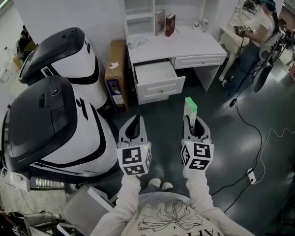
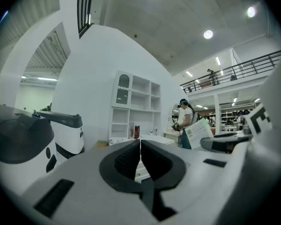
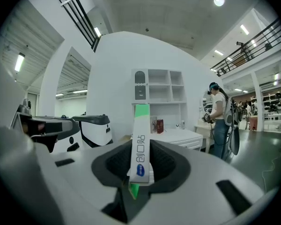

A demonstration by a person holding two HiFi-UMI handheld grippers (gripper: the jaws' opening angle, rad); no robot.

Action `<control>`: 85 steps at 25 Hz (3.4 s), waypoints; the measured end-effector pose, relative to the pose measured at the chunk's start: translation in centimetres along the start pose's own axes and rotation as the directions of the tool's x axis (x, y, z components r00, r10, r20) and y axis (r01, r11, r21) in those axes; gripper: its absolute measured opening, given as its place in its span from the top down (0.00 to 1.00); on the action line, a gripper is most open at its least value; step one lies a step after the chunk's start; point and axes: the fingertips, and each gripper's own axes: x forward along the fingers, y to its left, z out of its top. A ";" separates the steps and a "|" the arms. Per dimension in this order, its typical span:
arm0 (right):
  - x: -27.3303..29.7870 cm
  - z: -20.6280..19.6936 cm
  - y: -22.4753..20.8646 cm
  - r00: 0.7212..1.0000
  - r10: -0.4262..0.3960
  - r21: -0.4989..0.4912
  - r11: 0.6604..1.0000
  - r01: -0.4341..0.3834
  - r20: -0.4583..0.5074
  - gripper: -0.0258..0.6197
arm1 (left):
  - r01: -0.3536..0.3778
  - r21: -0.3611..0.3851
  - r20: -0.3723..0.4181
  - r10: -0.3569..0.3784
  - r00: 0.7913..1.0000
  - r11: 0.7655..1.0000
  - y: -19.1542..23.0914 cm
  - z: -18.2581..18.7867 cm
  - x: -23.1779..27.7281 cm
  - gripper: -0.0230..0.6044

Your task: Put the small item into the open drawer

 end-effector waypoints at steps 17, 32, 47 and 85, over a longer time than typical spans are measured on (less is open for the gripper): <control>6.4 -1.0 2.3 0.999 -0.011 0.021 1.000 0.012 -0.032 0.82 | 0.006 -0.009 -0.026 -0.006 1.000 1.000 5.1 -1.0 5.1 0.95; 24.8 3.3 -2.0 0.994 0.103 -0.008 0.995 -0.103 -0.021 0.82 | -0.103 -0.017 -0.025 0.103 0.994 0.995 8.6 1.4 21.8 0.95; 38.6 3.8 -4.3 0.979 0.190 -0.004 0.982 -0.191 -0.077 0.82 | -0.163 -0.030 -0.077 0.160 0.984 0.986 10.6 1.2 34.7 0.95; 64.2 -13.3 0.5 0.848 0.146 0.065 0.989 -0.132 -0.509 0.82 | -0.052 -0.087 -0.312 0.023 0.950 0.995 23.9 -8.2 59.2 0.95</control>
